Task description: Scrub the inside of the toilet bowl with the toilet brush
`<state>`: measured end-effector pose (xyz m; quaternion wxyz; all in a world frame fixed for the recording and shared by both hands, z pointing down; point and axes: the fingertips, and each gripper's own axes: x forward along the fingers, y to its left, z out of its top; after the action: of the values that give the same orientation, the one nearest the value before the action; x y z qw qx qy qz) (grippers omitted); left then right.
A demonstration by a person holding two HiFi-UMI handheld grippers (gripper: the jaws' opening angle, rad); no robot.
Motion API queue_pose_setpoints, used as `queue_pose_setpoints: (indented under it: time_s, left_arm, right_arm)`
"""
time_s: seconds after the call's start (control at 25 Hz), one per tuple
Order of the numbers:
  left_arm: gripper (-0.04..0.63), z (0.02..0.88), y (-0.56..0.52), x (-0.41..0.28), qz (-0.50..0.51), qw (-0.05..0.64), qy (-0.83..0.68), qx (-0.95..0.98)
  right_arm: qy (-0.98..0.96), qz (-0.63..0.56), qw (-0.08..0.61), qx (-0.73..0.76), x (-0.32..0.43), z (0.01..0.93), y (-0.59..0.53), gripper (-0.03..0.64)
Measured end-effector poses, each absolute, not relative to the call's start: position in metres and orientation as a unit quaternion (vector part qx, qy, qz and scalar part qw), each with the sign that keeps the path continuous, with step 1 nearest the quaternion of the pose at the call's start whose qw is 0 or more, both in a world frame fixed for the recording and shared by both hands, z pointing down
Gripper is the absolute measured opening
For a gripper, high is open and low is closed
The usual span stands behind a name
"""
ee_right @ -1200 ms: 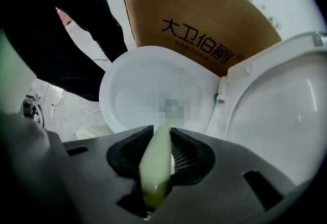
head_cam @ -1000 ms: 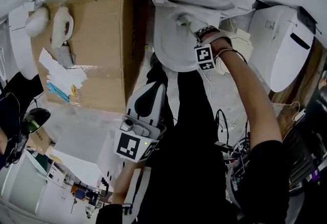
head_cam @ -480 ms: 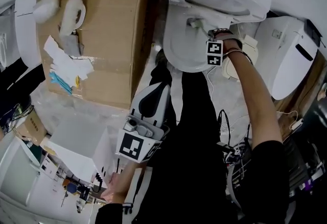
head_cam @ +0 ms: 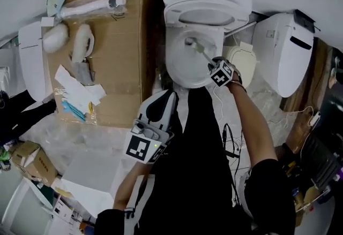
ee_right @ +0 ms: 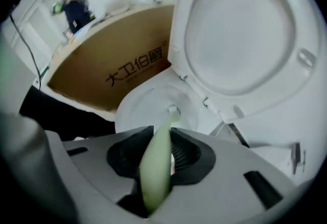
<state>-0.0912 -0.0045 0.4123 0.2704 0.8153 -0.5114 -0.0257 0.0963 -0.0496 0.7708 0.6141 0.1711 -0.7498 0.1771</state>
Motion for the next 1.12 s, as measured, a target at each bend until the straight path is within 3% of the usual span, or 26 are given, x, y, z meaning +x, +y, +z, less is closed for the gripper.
queue_pose_setpoints:
  time_s: [0.16,0.4,0.76,1.12]
  left_arm:
    - [0.008,0.384,-0.002,-0.091,-0.021,0.265,-0.476,0.838]
    - [0.008,0.333,-0.004,-0.092,-0.03,0.233,-0.459,0.857]
    - [0.008,0.262,-0.009,-0.079,-0.051,0.186,-0.478,0.857]
    - [0.009,0.188,-0.009,-0.058,-0.073,0.126,-0.509,0.849]
  right_arm:
    - [-0.749,0.29,0.52,0.292,0.11,0.699,-0.019,0.114]
    - [-0.759,0.337,0.392,0.395,0.124,0.573,0.011,0.114]
    - [-0.801,0.271,0.192,0.498,0.137,0.371,-0.002,0.114]
    - [-0.832,0.192,0.065,0.516,0.149,0.238,0.003,0.115]
